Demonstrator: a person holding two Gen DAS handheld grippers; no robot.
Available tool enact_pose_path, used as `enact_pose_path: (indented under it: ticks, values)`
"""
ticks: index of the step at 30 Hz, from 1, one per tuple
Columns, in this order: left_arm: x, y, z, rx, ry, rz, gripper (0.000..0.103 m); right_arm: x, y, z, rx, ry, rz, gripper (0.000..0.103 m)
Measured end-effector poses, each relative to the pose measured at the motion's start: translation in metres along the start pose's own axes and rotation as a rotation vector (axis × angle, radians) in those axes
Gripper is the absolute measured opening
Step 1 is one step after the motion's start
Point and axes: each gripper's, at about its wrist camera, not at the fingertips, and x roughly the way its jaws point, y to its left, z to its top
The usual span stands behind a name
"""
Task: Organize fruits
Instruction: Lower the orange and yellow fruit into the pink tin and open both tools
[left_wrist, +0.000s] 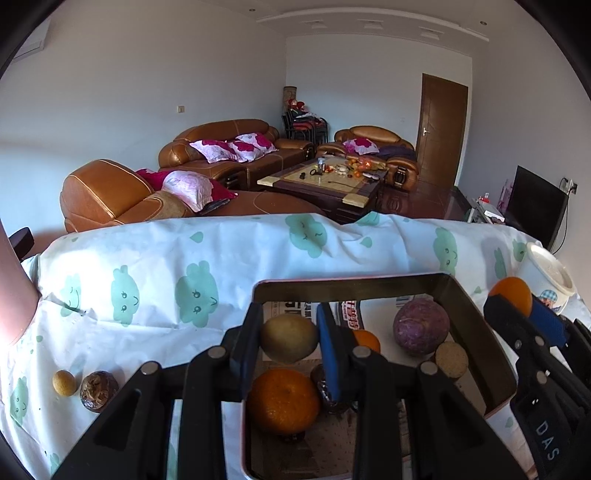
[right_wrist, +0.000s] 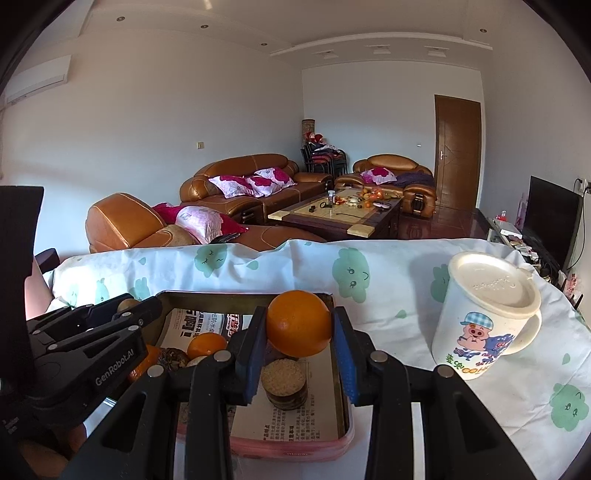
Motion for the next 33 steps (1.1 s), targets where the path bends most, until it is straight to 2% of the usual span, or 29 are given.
enact_pose_path:
  ticks: [6, 15, 33]
  values:
    - [0.011, 0.002, -0.004, 0.003, 0.034, 0.024, 0.031, 0.018, 0.011, -0.004, -0.007, 0.062, 0.018, 0.037]
    - [0.016, -0.004, -0.009, 0.033, 0.044, 0.033, 0.031, 0.028, 0.016, -0.011, -0.029, 0.122, 0.052, 0.037]
    - [0.012, -0.008, -0.011, 0.047, 0.041, 0.050, 0.032, 0.035, 0.013, -0.013, 0.028, 0.169, 0.176, 0.040]
